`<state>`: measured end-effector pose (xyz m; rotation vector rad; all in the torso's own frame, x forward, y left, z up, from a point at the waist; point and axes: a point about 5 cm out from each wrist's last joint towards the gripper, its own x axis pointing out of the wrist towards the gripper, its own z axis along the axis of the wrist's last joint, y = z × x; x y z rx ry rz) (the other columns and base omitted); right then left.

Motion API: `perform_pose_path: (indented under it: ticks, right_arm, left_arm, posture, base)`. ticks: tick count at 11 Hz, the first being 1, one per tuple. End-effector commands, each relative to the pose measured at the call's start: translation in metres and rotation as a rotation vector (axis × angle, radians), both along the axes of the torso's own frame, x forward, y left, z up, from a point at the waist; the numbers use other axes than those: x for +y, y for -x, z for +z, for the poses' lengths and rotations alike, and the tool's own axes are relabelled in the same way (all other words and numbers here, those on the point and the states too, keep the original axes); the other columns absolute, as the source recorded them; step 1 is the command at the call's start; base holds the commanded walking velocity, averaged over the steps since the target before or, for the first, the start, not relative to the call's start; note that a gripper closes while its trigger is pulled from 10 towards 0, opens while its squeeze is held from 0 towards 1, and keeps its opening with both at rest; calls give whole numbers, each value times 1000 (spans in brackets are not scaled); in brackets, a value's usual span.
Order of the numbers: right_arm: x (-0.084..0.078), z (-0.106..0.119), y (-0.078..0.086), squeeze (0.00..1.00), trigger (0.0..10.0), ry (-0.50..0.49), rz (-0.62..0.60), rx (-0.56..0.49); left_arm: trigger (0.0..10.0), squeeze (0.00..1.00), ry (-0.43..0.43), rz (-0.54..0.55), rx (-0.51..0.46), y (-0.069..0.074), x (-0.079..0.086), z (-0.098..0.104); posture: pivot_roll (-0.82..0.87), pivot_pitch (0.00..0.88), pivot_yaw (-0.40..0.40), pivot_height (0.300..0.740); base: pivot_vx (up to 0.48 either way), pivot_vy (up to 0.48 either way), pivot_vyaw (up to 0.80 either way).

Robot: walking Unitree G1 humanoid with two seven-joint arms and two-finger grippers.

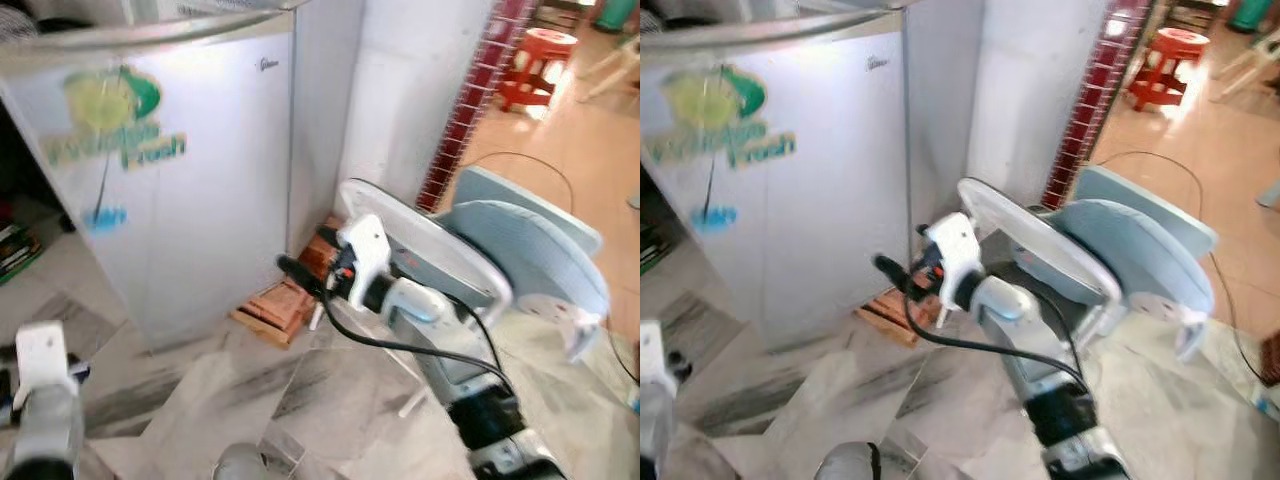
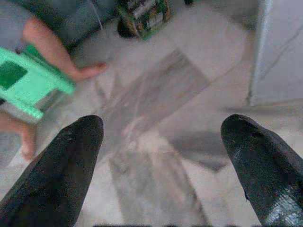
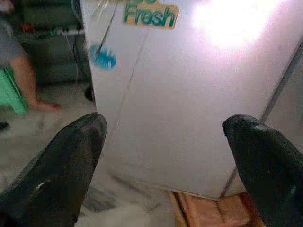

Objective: Restocking fridge

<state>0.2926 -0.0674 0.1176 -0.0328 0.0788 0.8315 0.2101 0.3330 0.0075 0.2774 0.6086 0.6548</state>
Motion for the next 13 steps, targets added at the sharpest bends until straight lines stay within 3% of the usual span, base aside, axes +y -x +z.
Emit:
perform_pose_path:
  ticks: [1, 2, 3, 5, 8, 13]
  right_arm:
    - [-7, 3, -1, 0, 10000, 29, -30, -53]
    - [-29, -5, -1, 0, 10000, 42, -148, -52]
    - [-49, -10, 4, 0, 10000, 22, -264, -27]
    - [-73, -21, 17, 0, 10000, 21, -417, -17]
    - [-92, -28, 23, 0, 10000, -6, -556, -4]
    - [-98, -22, 15, 0, 10000, 18, -601, -44]
  left_arm:
    - [10000, 0, 5, -112, -81, -16, -19, 9]
    - [10000, 0, 5, -322, -199, -33, -61, 21]
    - [10000, 0, 14, -453, -272, -40, -92, 30]
    - [10000, 0, 46, -590, -319, -37, -123, 34]
    - [10000, 0, 65, -639, -328, -34, -136, 35]
    - [10000, 0, 73, -660, -401, -51, -138, 55]
  posture:
    - [140, 0, -32, 740]
    - [139, 0, -35, 740]
    - [126, 0, -28, 740]
    - [99, 0, -15, 740]
    - [89, 0, -19, 740]
    - [76, 0, -3, 740]
  base:
    - [0, 0, 0]
    - [0, 0, 0]
    - [0, 0, 0]
    - [0, 480, 0]
    - [0, 480, 0]
    - [0, 480, 0]
